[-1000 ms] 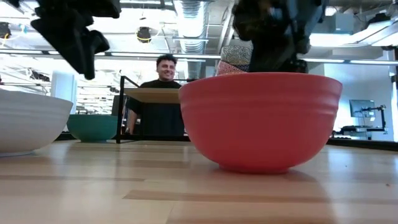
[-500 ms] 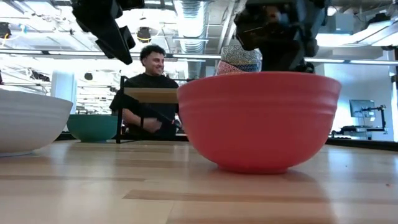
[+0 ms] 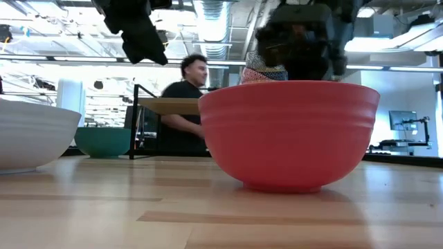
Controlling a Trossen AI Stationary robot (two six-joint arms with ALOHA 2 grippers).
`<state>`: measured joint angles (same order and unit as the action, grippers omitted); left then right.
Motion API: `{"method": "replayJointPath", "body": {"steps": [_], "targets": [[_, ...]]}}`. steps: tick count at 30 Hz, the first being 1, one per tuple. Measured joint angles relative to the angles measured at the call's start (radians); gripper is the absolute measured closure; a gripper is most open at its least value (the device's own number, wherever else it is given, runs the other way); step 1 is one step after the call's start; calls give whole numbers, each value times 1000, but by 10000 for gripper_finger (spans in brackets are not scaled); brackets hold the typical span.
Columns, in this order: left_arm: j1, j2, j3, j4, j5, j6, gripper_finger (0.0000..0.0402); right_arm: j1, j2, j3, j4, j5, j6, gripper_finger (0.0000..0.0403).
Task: Place and stack bowls onto a shelf
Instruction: Put the orange bowl on the shelf
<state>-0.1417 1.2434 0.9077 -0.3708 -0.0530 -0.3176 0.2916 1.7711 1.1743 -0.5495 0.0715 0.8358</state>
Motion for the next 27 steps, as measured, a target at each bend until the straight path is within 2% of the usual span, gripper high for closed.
{"method": "replayJointPath", "body": {"steps": [2, 5, 8, 11, 20, 27], "targets": [[0, 1, 0, 11, -9, 0, 278, -1, 23, -1, 13, -42, -18, 255], [0, 10, 0, 36, -25, -1, 278, 3, 40, -2, 8, -50, -8, 271], [2, 38, 0, 80, -25, -22, 278, 3, 27, -2, 6, -29, 1, 318], [5, 78, 0, 136, -2, -47, 278, 2, -2, -2, 11, 47, 2, 377], [49, 117, 0, 258, 5, -143, 274, -35, -88, 52, -80, 328, -8, 376], [101, 118, 38, 288, -23, -107, 249, -86, -91, 112, -135, 405, -63, 376]]}}
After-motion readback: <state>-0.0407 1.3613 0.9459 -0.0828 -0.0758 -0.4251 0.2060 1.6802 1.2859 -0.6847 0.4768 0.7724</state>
